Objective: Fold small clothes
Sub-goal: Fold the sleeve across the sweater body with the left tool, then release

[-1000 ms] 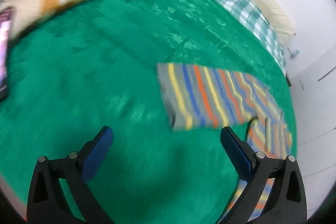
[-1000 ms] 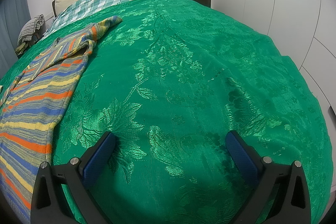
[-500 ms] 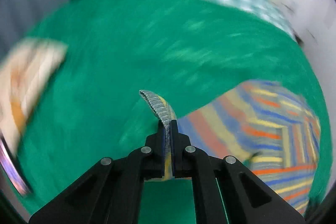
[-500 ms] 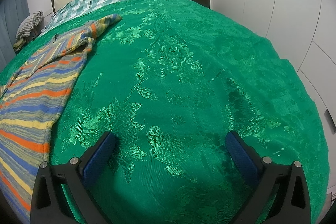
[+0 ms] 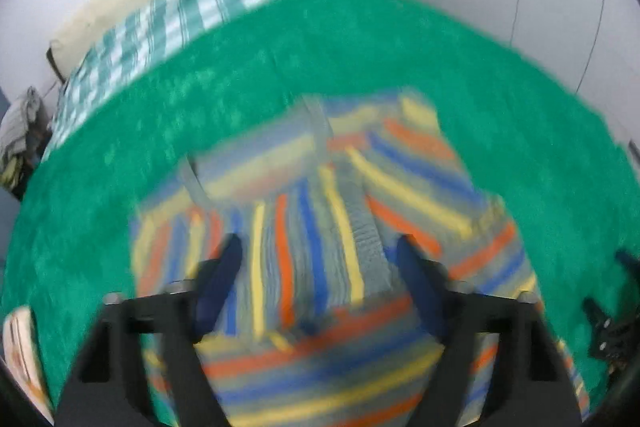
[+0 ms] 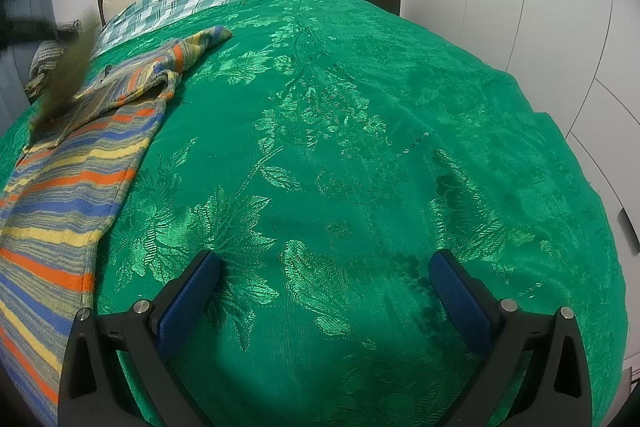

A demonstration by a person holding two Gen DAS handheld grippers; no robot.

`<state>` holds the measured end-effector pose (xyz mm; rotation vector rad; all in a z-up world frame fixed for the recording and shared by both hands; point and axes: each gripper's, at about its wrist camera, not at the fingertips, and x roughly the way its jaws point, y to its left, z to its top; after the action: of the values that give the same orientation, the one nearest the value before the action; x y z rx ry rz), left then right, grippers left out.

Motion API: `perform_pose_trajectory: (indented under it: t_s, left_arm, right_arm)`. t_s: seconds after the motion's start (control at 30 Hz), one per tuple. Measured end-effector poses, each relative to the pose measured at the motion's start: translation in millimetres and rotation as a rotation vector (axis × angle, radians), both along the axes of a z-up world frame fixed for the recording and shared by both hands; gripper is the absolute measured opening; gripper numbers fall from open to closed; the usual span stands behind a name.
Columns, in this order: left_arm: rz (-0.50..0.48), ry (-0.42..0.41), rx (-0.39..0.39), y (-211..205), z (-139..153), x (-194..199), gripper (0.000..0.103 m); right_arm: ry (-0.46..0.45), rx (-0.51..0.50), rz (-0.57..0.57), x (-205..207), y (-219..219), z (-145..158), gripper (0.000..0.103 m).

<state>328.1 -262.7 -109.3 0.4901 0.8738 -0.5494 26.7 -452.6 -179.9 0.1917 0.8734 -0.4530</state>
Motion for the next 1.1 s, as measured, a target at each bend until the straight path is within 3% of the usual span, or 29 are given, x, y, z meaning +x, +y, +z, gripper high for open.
perform_pose_trajectory:
  t_s: [0.1, 0.2, 0.37, 0.53, 0.6, 0.7, 0.83, 0.87, 0.9, 0.93, 1.0, 1.1]
  left_arm:
    - [0.001, 0.085, -0.05, 39, -20, -43, 0.081]
    - [0.052, 0.109, -0.08, 86, -27, -77, 0.086]
    - [0.242, 0.145, -0.128, 199, -37, -112, 0.089]
    - [0.381, 0.133, -0.172, 245, -37, -70, 0.089]
    - [0.359, 0.137, -0.174, 237, -37, -40, 0.089]
    - [0.317, 0.137, -0.103, 210, -48, 5, 0.086]
    - [0.341, 0.061, -0.017, 188, -62, 49, 0.076]
    - [0.374, 0.034, -0.01, 190, -65, 57, 0.052]
    - [0.412, 0.024, -0.002, 198, -69, 63, 0.037]
    - [0.464, 0.068, -0.037, 210, -77, 71, 0.023]
    - [0.502, 0.073, -0.078, 217, -82, 71, 0.019]
    - [0.46, 0.005, -0.019, 209, -84, 56, 0.021]
  right_arm:
    - [-0.001, 0.002, 0.0, 0, 0, 0, 0.103]
    - [-0.001, 0.002, 0.0, 0, 1, 1, 0.103]
    - [0.0, -0.001, -0.001, 0, 1, 0, 0.103]
    - [0.008, -0.017, -0.003, 1, 4, 1, 0.103]
    - [0.01, -0.024, -0.003, 1, 4, 1, 0.103]
    - [0.013, -0.027, -0.003, 2, 4, 0, 0.103]
    - [0.013, -0.027, -0.003, 2, 4, 0, 0.103]
    - [0.013, -0.026, -0.003, 2, 4, 0, 0.103]
    - [0.013, -0.026, -0.003, 2, 4, 0, 0.103]
    - [0.013, -0.025, -0.003, 2, 4, 0, 0.103]
    - [0.014, -0.025, -0.003, 2, 4, 0, 0.103]
    - [0.016, -0.023, -0.004, 3, 4, -1, 0.103]
